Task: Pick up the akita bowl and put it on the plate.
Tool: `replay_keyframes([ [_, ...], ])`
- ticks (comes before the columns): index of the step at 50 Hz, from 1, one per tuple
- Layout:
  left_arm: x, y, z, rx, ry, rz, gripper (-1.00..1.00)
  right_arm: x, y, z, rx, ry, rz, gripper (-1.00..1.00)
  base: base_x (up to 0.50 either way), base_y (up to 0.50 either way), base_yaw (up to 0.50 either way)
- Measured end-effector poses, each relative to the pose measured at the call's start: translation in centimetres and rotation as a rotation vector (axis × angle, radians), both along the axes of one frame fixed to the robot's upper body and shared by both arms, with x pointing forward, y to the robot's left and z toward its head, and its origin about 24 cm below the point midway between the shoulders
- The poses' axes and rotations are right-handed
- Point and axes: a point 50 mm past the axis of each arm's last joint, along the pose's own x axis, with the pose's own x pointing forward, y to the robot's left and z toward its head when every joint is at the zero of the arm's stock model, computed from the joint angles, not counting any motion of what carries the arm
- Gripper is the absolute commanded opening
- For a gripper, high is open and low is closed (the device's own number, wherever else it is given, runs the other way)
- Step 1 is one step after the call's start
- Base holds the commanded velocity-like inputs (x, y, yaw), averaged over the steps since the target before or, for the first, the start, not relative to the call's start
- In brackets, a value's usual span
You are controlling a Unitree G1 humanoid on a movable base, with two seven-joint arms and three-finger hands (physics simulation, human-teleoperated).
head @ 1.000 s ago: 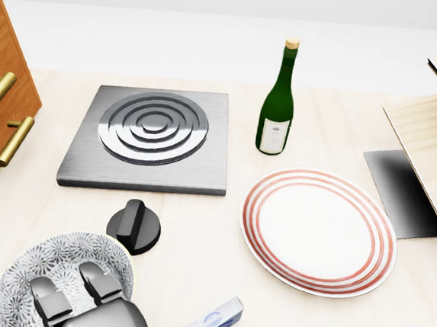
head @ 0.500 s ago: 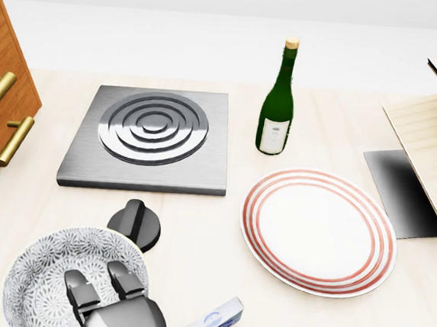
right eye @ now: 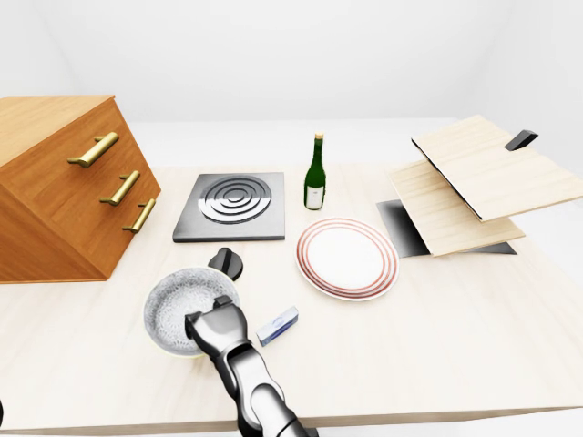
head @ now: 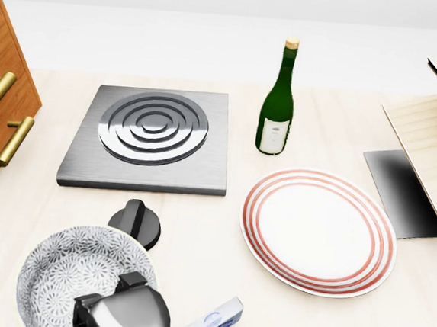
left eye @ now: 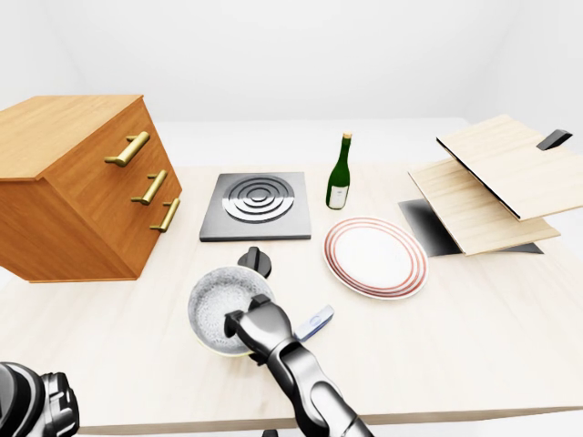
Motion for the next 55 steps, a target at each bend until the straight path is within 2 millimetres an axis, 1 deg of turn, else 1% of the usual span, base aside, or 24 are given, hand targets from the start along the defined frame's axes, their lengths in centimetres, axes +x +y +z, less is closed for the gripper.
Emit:
replay_keyframes([
  [4,0.0,0.0,0.0,0.000,0.000,0.000,1.00,0.1,0.1,0.1,0.008,-0.002,-0.001,-0.93,0.00,0.00,0.00],
  [16,0.0,0.0,0.0,-0.001,0.000,0.001,1.00,0.3,0.4,0.7,0.001,-0.034,0.007,-0.93,0.00,0.00,0.00],
  [22,0.0,0.0,0.0,0.000,0.000,0.000,1.00,0.3,0.6,1.7,-0.023,-0.027,0.043,-0.94,0.00,0.00,0.00],
  [25,0.0,0.0,0.0,0.000,0.000,0.000,1.00,0.8,0.8,3.0,-0.037,-0.029,0.063,-0.95,0.00,0.00,0.00],
  [29,0.0,0.0,0.0,0.002,0.000,-0.001,1.00,1.8,0.9,5.4,-0.055,-0.049,0.079,-0.95,0.00,0.00,0.00],
  [35,0.0,0.0,0.0,0.000,0.000,0.001,1.00,3.3,0.9,10.3,-0.096,-0.105,0.086,-0.94,0.00,0.00,0.00],
  [37,0.0,0.0,0.0,0.000,0.000,0.000,1.00,3.8,0.6,11.8,-0.122,-0.126,0.081,-0.94,0.00,0.00,0.00],
  [42,0.0,0.0,0.0,-0.002,0.000,0.002,1.00,5.1,-0.5,15.7,-0.111,-0.275,0.014,-0.94,0.00,0.00,0.00],
  [45,0.0,0.0,0.0,-0.002,0.000,0.001,1.00,5.5,-1.0,17.8,-0.095,-0.348,-0.018,-0.95,0.00,0.00,0.00],
  [50,0.0,0.0,0.0,-0.001,0.001,-0.001,1.00,5.9,-1.6,20.1,-0.070,-0.428,-0.053,-0.95,0.00,0.00,0.00],
  [55,0.0,0.0,0.0,-0.002,0.002,0.000,1.00,5.9,-2.1,21.2,-0.047,-0.463,-0.075,-0.96,0.00,0.00,0.00],
])
